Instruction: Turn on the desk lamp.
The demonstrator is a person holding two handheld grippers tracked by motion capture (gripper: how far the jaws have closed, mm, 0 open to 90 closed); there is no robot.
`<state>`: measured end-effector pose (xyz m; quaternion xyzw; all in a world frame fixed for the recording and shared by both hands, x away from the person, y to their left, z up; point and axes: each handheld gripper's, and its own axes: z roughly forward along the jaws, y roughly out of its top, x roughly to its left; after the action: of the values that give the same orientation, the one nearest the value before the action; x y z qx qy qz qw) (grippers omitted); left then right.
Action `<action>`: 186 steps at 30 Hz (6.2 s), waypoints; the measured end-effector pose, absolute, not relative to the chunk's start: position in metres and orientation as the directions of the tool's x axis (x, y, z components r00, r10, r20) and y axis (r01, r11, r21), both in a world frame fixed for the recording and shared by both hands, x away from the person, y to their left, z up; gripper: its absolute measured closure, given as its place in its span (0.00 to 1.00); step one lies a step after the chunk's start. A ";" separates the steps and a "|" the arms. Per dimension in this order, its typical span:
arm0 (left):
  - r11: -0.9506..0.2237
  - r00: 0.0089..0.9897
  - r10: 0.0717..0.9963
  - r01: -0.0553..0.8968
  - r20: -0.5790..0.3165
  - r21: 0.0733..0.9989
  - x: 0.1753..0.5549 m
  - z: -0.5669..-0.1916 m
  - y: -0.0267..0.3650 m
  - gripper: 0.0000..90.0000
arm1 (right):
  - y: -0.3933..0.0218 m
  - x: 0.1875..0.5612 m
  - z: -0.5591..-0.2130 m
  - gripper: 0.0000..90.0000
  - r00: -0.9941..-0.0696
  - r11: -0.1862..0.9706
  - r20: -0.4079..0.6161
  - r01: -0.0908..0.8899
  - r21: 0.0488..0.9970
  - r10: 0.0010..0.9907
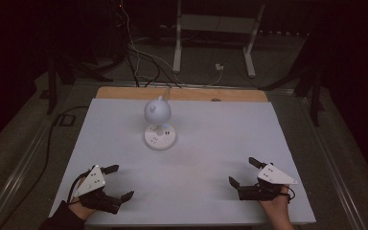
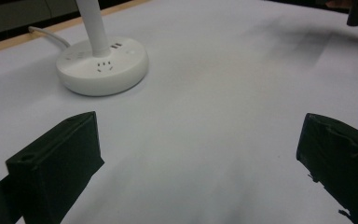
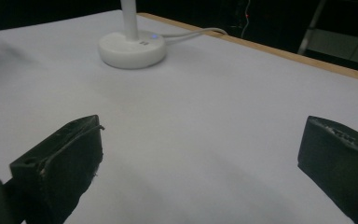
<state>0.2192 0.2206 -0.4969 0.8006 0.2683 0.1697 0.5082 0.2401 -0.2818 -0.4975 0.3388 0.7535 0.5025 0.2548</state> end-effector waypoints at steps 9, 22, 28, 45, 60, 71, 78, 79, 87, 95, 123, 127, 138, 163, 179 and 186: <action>-0.359 0.803 0.596 0.275 -0.008 0.892 0.221 -0.499 0.219 0.00 | -0.281 0.242 -0.496 0.00 -0.652 0.297 -0.066 0.251 0.921 0.756; -0.388 0.809 0.587 0.283 -0.001 0.877 0.220 -0.498 0.216 0.00 | -0.282 0.240 -0.495 0.00 -0.614 0.290 -0.082 0.247 0.924 0.785; -0.368 0.813 0.582 0.289 -0.024 0.884 0.217 -0.488 0.214 0.00 | -0.279 0.239 -0.495 0.00 -0.612 0.295 -0.085 0.250 0.922 0.786; -0.406 0.840 0.543 0.268 -0.005 0.874 0.219 -0.450 0.201 0.00 | -0.279 0.237 -0.493 0.00 -0.602 0.285 -0.084 0.245 0.927 0.794; -0.414 0.831 0.556 0.250 0.026 0.875 0.233 -0.418 0.186 0.00 | -0.279 0.236 -0.493 0.00 -0.604 0.278 -0.078 0.245 0.929 0.793; -0.403 0.805 0.591 0.245 0.046 0.882 0.249 -0.403 0.161 0.00 | -0.280 0.236 -0.493 0.00 -0.605 0.274 -0.076 0.242 0.931 0.792; -0.396 0.792 0.607 0.241 0.055 0.886 0.256 -0.402 0.145 0.00 | -0.283 0.236 -0.491 0.00 -0.594 0.258 -0.070 0.237 0.936 0.801; -0.388 0.790 0.612 0.246 0.048 0.888 0.257 -0.402 0.143 0.00 | -0.283 0.237 -0.492 0.00 -0.594 0.254 -0.065 0.240 0.937 0.802; -0.368 0.756 0.652 0.249 0.058 0.896 0.267 -0.404 0.129 0.00 | -0.281 0.236 -0.491 0.00 -0.601 0.261 -0.071 0.235 0.936 0.796; -0.340 0.689 0.723 0.286 0.054 0.896 0.280 -0.411 0.118 0.00 | -0.283 0.236 -0.491 0.00 -0.600 0.257 -0.069 0.233 0.938 0.797; -0.273 0.607 0.793 0.426 -0.049 0.862 0.327 -0.463 0.081 0.00 | -0.285 0.237 -0.491 0.00 -0.605 0.240 -0.051 0.236 0.942 0.795; -0.280 0.590 0.806 0.448 -0.045 0.849 0.334 -0.472 0.075 0.00 | -0.286 0.237 -0.491 0.00 -0.606 0.235 -0.045 0.238 0.942 0.794; -0.294 0.550 0.835 0.445 0.002 0.846 0.343 -0.484 0.069 0.13 | -0.288 0.238 -0.491 0.00 -0.611 0.232 -0.041 0.236 0.944 0.791; -0.305 0.468 0.882 0.473 0.058 0.827 0.353 -0.494 0.067 0.81 | -0.289 0.238 -0.491 0.00 -0.615 0.228 -0.037 0.236 0.944 0.788; -0.337 0.499 0.864 0.464 0.072 0.819 0.363 -0.507 0.072 1.00 | -0.289 0.238 -0.491 0.00 -0.617 0.230 -0.037 0.237 0.944 0.786; -0.340 0.503 0.861 0.455 0.078 0.823 0.366 -0.511 0.071 1.00 | -0.290 0.238 -0.491 0.00 -0.614 0.227 -0.035 0.238 0.944 0.788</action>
<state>0.3659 0.0712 -0.5108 0.7756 0.4243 0.2619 0.3871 0.2381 -0.2897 -0.4905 0.3484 0.7362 0.5149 0.2672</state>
